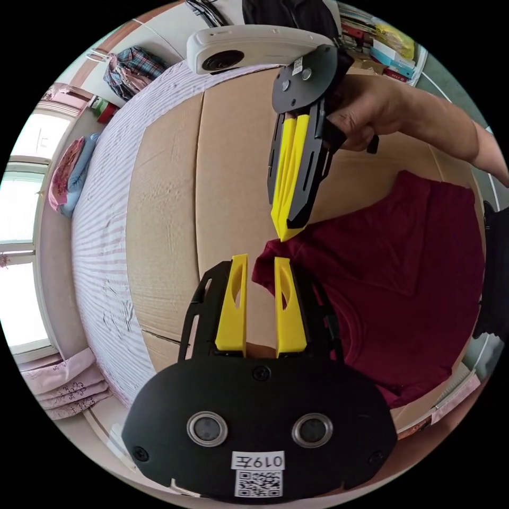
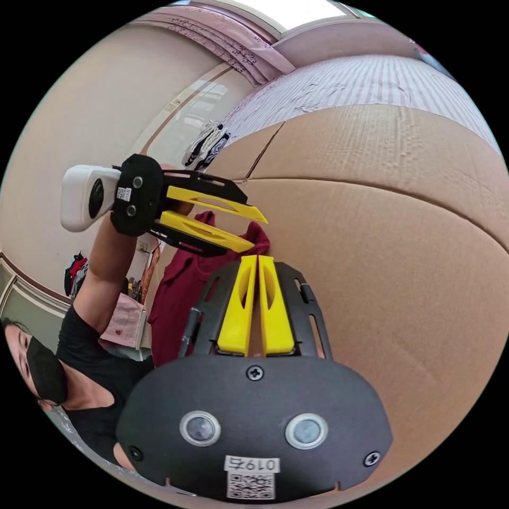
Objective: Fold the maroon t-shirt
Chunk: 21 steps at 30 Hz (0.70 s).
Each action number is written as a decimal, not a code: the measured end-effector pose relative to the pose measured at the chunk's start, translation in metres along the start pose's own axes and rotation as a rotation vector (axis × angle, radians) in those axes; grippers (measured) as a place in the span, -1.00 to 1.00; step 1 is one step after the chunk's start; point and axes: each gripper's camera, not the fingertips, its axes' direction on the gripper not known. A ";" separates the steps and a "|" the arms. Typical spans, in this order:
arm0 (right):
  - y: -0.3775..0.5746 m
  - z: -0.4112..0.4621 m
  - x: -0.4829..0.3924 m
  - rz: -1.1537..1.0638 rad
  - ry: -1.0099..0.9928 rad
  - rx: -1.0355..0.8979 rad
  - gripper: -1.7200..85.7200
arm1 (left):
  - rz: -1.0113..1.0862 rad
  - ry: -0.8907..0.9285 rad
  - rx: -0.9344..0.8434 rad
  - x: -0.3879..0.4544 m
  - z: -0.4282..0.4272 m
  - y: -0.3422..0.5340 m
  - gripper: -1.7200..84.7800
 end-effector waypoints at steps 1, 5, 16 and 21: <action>0.000 -0.002 -0.001 -0.001 -0.002 0.004 -0.97 | 0.006 0.002 -0.005 0.000 0.000 -0.002 -0.83; 0.002 -0.006 -0.006 -0.002 -0.002 0.013 -0.97 | 0.016 -0.007 -0.015 0.002 -0.005 -0.013 -0.90; 0.008 -0.014 -0.020 0.033 -0.019 0.054 -0.85 | -0.167 0.089 0.053 -0.018 -0.008 -0.007 -0.94; -0.008 -0.019 -0.052 -0.013 0.069 0.047 -0.80 | -0.193 0.107 0.073 -0.021 -0.013 -0.003 -0.94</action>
